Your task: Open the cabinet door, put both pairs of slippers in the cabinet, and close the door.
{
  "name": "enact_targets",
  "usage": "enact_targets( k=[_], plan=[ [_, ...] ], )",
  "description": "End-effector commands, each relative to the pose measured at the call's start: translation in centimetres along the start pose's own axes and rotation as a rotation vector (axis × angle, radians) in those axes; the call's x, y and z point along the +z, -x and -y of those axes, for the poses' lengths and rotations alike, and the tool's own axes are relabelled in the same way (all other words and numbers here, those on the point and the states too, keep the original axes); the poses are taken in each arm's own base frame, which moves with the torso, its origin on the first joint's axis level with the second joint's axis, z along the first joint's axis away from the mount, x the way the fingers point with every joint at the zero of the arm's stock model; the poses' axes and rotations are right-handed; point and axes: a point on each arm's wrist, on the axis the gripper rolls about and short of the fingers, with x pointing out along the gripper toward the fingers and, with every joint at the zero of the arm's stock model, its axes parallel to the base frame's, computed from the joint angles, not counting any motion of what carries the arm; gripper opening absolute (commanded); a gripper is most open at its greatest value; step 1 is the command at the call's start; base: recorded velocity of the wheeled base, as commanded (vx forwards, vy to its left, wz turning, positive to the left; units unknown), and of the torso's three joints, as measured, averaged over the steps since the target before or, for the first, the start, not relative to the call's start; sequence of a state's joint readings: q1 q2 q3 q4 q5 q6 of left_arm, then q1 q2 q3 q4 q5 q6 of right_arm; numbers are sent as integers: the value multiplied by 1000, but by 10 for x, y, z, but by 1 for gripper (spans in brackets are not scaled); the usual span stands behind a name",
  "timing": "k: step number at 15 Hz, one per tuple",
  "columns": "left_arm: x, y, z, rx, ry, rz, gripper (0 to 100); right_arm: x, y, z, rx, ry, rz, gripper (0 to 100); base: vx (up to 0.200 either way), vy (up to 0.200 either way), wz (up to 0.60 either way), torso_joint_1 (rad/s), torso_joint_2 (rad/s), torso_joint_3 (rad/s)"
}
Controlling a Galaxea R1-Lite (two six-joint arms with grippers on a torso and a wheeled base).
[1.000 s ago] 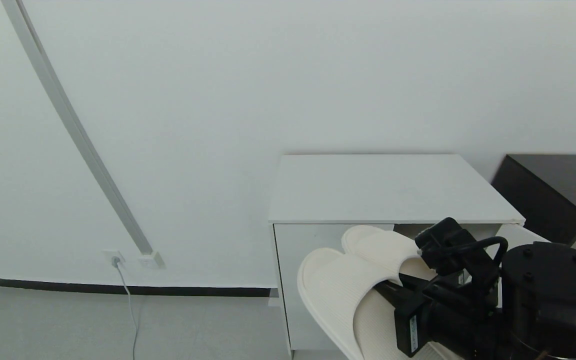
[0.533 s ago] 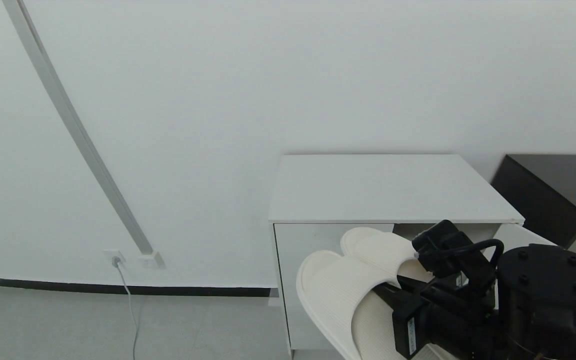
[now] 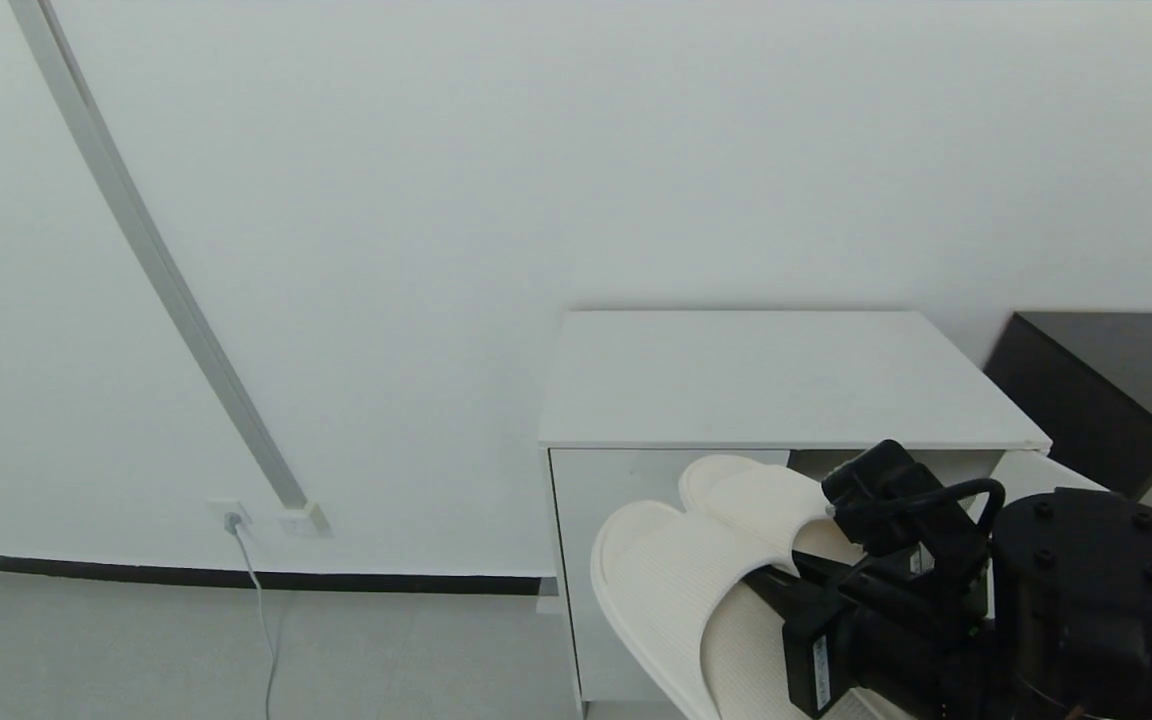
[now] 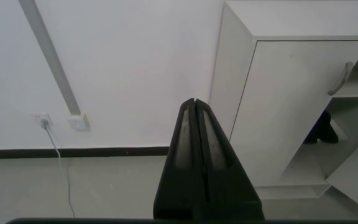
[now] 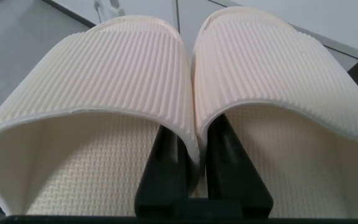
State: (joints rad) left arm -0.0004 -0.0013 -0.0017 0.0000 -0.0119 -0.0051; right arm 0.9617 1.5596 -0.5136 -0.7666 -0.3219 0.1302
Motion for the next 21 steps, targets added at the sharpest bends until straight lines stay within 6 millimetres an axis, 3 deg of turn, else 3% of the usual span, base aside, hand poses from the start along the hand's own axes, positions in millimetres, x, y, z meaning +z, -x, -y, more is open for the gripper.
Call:
enact_targets(
  k=[1, 18, 21],
  plan=[
    [0, 0, 0, 0, 1, -1, 0, -1, 0, 0, 0, 2, -3, 0, 0, -200, 0, 7, 2, 2],
    [0, 0, 0, -1, 1, -1, 0, -2, 2, 1, -3, 2, -7, 0, 0, -200, 0, 2, 2, 1],
    [0, 0, 0, 0, 1, -1, 0, -4, 2, 1, 0, 3, -12, 0, 0, 0, 0, 0, 0, 0]
  ],
)
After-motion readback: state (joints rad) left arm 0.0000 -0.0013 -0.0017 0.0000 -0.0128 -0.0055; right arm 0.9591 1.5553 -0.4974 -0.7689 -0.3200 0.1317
